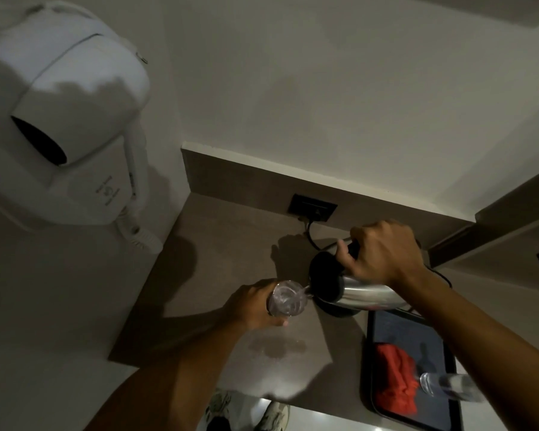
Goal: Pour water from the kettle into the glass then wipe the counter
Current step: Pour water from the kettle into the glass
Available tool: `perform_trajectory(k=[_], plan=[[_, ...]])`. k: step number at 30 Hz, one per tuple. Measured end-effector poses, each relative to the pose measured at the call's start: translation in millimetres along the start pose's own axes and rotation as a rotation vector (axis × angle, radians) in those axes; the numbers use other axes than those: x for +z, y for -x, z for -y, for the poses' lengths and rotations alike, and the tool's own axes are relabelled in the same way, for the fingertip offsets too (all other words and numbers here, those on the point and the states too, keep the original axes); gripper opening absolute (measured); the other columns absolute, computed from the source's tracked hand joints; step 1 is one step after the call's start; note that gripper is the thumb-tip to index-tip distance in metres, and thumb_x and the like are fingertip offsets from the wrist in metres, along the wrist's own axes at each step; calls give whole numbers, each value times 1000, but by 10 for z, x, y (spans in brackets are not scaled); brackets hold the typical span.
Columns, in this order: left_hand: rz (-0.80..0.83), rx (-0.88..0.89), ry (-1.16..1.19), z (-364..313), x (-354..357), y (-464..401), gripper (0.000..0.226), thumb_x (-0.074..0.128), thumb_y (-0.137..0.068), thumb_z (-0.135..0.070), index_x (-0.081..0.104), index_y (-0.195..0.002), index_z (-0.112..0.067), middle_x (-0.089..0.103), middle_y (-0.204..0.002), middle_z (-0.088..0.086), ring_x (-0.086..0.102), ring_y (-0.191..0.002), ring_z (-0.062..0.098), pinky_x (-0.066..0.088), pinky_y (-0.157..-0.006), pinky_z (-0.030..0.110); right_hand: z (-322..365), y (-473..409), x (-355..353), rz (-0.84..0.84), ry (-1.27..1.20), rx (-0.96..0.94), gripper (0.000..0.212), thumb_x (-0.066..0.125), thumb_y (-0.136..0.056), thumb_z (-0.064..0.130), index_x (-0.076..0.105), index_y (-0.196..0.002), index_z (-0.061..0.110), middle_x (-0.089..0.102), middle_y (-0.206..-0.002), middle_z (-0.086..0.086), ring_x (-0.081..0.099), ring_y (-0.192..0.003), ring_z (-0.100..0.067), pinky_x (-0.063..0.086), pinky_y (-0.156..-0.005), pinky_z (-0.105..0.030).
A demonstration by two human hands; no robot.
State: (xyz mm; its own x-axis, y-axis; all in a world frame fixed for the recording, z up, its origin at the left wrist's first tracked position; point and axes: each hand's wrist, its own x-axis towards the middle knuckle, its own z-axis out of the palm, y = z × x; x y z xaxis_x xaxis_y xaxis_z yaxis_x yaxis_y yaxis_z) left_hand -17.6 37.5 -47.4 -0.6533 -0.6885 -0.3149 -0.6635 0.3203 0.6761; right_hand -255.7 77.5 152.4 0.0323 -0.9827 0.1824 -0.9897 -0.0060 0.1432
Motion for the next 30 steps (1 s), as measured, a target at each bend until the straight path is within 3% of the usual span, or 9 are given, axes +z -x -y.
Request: perform_trajectory(k=[8,13,30], plan=[[-23,-7,-1,1,8,9,93,80,-58,-68,43,-140,-43,63,-135,-12,62,-119,19,54,-96,41,29,-34,-81,46,5,3,55,32,-86,55,46,-49,17,29,-40,8,28,-33,-12,26,-46,-17],[-27,0,8,21,24,13,91,79,-58,-69,43,-138,-44,64,-133,-13,62,-118,18,55,-95,40,59,-42,-118,57,36,1,55,33,-86,56,48,-50,17,28,-40,9,25,-33,-9,17,-46,-16],[-33,28,8,58,37,-6,92,77,-57,-72,46,-137,-40,65,-132,-13,64,-116,16,56,-93,38,58,-37,-66,79,23,2,59,29,-86,58,48,-49,15,34,-41,5,29,-33,-11,20,-46,-17]])
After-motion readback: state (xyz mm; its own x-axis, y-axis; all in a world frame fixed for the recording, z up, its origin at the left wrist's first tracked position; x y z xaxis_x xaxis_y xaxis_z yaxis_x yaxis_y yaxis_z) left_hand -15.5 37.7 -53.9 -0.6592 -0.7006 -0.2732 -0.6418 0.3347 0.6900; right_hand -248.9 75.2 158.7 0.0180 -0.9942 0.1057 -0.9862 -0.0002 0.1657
